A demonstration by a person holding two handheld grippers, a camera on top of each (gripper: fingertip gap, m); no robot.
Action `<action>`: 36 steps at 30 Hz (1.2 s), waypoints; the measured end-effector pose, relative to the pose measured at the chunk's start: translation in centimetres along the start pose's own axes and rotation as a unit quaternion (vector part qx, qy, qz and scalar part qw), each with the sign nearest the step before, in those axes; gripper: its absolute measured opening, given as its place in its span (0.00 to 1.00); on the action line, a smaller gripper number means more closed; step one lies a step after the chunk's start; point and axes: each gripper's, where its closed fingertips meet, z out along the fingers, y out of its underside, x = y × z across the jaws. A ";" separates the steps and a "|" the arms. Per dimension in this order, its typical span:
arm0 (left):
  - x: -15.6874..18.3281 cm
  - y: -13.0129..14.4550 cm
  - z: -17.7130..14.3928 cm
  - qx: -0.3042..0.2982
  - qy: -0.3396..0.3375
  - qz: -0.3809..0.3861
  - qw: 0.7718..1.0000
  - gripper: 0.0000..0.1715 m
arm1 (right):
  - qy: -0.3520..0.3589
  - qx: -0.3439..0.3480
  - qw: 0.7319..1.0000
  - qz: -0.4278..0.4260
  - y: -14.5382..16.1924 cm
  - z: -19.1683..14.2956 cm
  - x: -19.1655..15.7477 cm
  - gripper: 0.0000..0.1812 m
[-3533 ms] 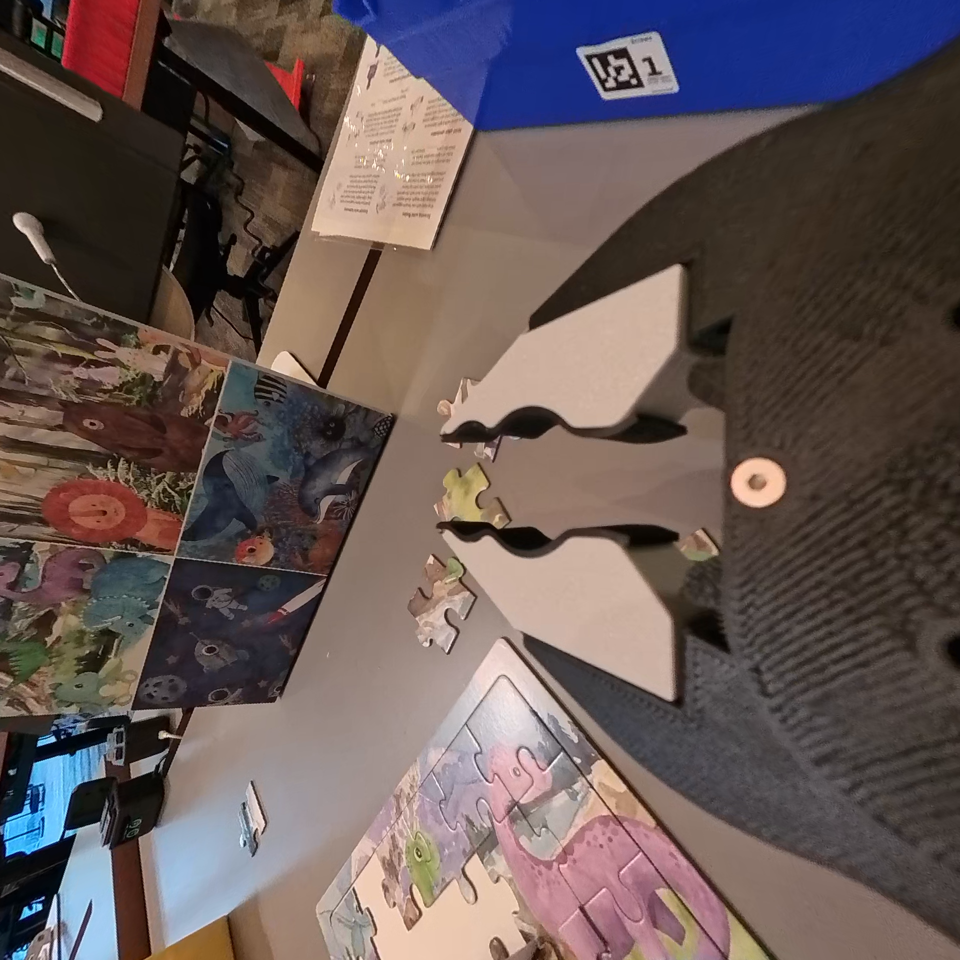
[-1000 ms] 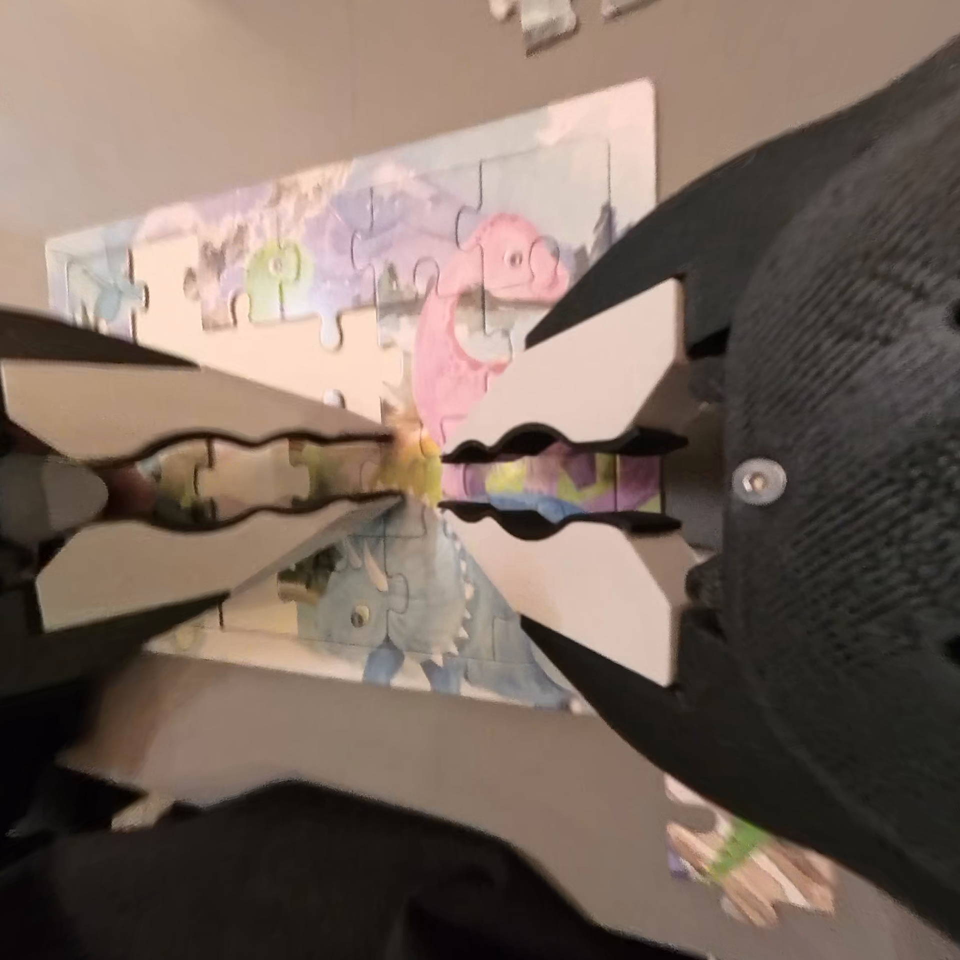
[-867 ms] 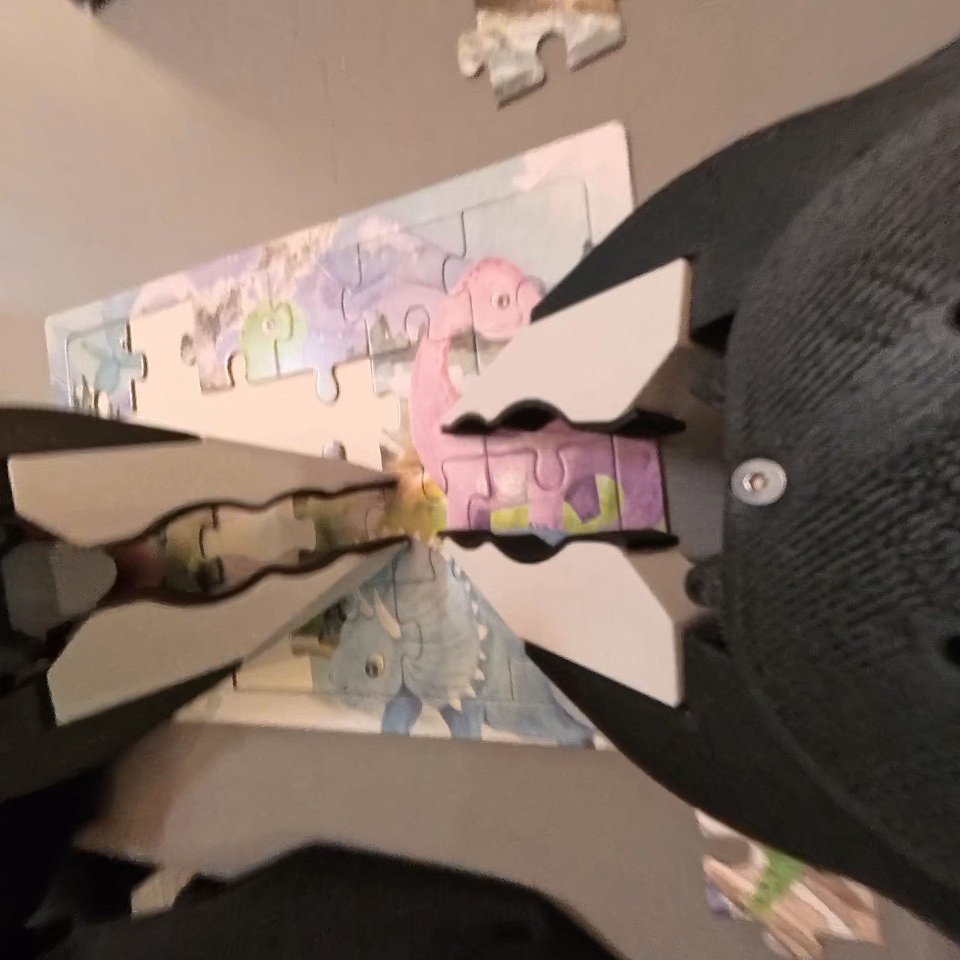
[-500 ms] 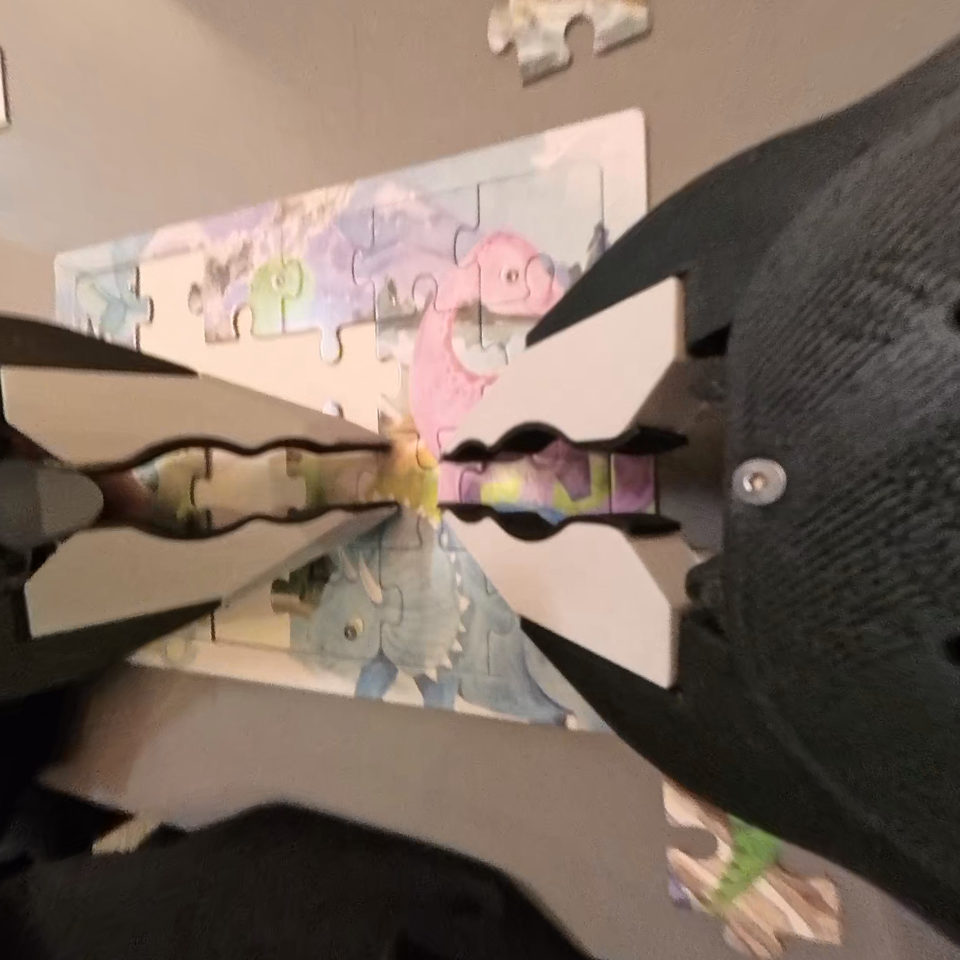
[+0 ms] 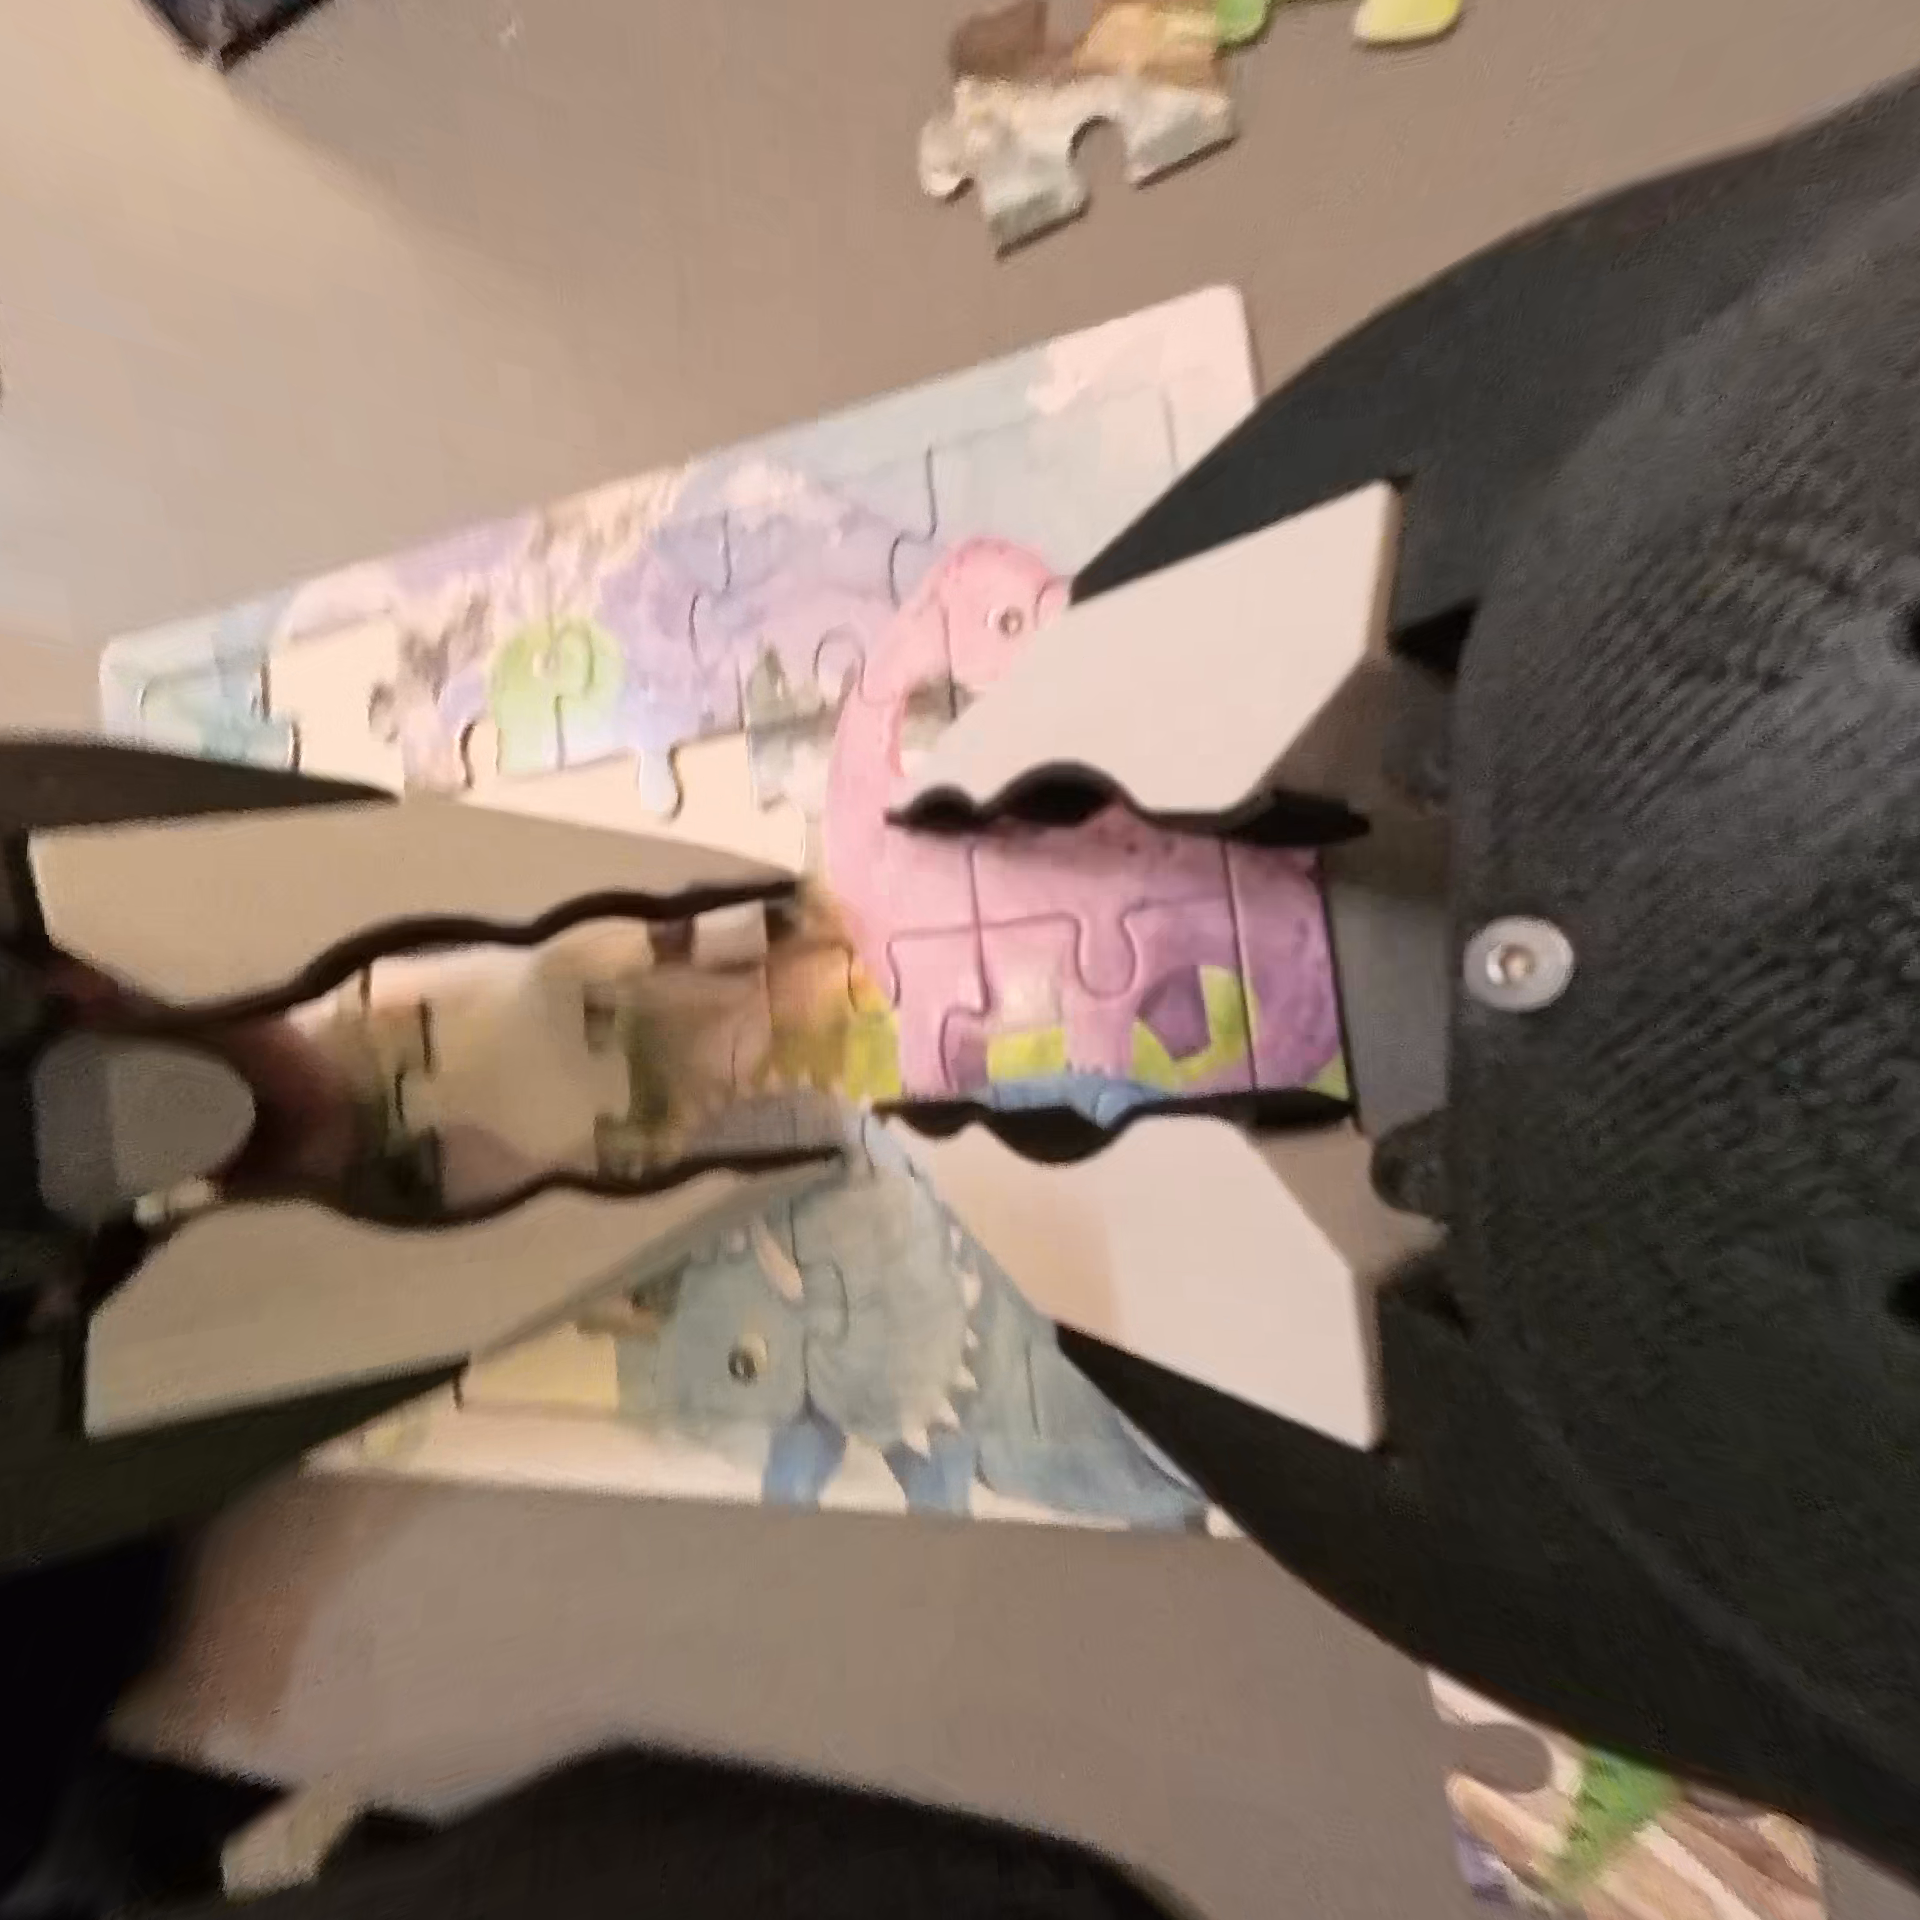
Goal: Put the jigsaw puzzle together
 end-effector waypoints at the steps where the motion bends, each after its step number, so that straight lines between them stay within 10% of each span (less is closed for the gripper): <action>1: -0.2 0.0 0.0 -0.001 0.002 -0.012 1.000 0.31 | -0.002 0.000 1.000 0.013 0.0 0.0 0.2 0.31; 5: -0.1 0.2 -0.1 -0.003 0.007 -0.013 1.000 0.31 | -0.083 -0.003 0.997 -0.004 0.2 -0.4 -2.6 0.00; 13: -0.2 0.2 -0.1 -0.004 0.005 -0.013 1.000 0.31 | 0.080 0.000 0.995 0.054 0.8 -1.0 3.9 0.27; 21: -0.2 0.2 -0.1 -0.004 0.004 -0.015 1.000 0.32 | -0.098 -0.007 0.995 0.013 0.7 -0.8 -2.7 0.00; 28: -0.2 0.2 -0.1 -0.004 0.003 -0.014 1.000 0.32 | 0.146 -0.001 0.981 0.131 2.3 -2.6 7.4 0.17; 36: -0.2 0.2 -0.1 -0.003 0.004 -0.015 1.000 0.32 | -0.068 -0.004 0.997 0.027 0.3 -0.4 -1.6 0.00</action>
